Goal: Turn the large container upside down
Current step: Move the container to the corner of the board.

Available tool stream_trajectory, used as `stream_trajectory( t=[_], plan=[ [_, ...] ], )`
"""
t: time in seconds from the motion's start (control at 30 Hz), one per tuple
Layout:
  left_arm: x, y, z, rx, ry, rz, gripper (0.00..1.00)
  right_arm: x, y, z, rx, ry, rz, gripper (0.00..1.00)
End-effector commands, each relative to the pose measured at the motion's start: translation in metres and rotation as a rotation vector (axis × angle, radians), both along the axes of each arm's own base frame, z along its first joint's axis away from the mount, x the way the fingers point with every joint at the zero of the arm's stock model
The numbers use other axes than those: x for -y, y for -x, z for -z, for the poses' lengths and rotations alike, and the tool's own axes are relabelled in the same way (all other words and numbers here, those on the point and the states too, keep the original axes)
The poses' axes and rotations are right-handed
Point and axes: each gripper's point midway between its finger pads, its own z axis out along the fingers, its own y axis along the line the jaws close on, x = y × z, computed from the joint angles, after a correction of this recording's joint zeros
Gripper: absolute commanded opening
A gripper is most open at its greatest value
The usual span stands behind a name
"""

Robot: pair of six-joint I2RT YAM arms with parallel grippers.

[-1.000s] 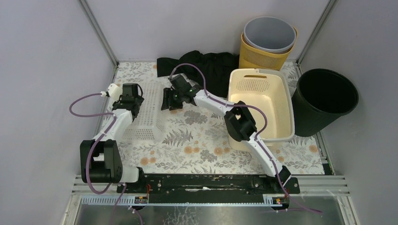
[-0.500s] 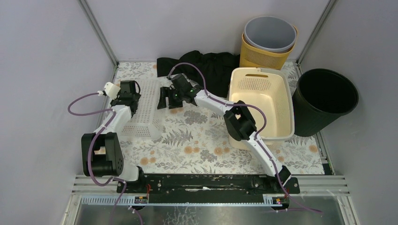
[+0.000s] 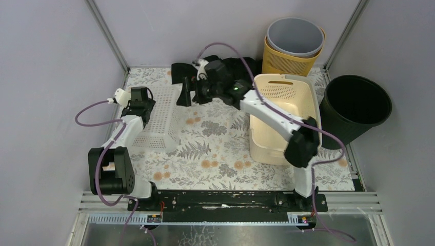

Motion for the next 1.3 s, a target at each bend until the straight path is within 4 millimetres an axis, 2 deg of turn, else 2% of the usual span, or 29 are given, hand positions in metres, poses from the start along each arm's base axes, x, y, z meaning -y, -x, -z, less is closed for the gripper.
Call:
stream_trajectory(
  t=[0.0,0.13,0.2,0.3,0.43,0.57,0.73,0.83,0.97,1.13,1.27],
  plan=[
    [0.016,-0.011,-0.034,0.115,0.014,0.096,0.68,0.034,0.025,-0.057,0.108,-0.025,-0.002,0.93],
    [0.024,-0.015,-0.055,0.178,-0.011,0.17,0.73,0.056,0.044,-0.061,0.11,-0.01,-0.003,0.94],
    [0.04,-0.015,-0.069,0.233,-0.01,0.25,0.75,0.066,0.051,-0.06,0.109,-0.001,0.005,0.94],
    [0.076,-0.01,-0.079,0.273,-0.015,0.381,0.77,0.081,0.061,-0.06,0.11,0.003,0.022,0.93],
    [0.137,-0.005,-0.089,0.267,-0.015,0.557,0.78,0.092,0.073,-0.058,0.105,0.006,0.02,0.91],
    [0.188,-0.003,-0.076,0.198,-0.033,0.659,0.74,0.101,0.079,-0.053,0.097,0.015,0.028,0.9],
    [0.222,-0.002,-0.038,0.106,-0.027,0.706,0.66,0.114,0.086,-0.048,0.1,0.039,0.038,0.91],
    [0.227,0.003,-0.021,0.068,-0.098,0.677,0.65,0.121,0.091,-0.04,0.096,0.062,0.035,0.91],
    [0.212,0.002,-0.001,0.039,-0.179,0.596,0.68,0.13,0.099,-0.019,0.07,0.106,0.027,0.91],
    [0.208,-0.01,0.017,-0.023,-0.236,0.582,0.7,0.143,0.114,0.01,0.021,0.141,0.018,0.91],
    [0.205,-0.02,0.025,-0.028,-0.211,0.574,0.7,0.153,0.127,0.028,-0.008,0.155,0.005,0.91]
  ],
)
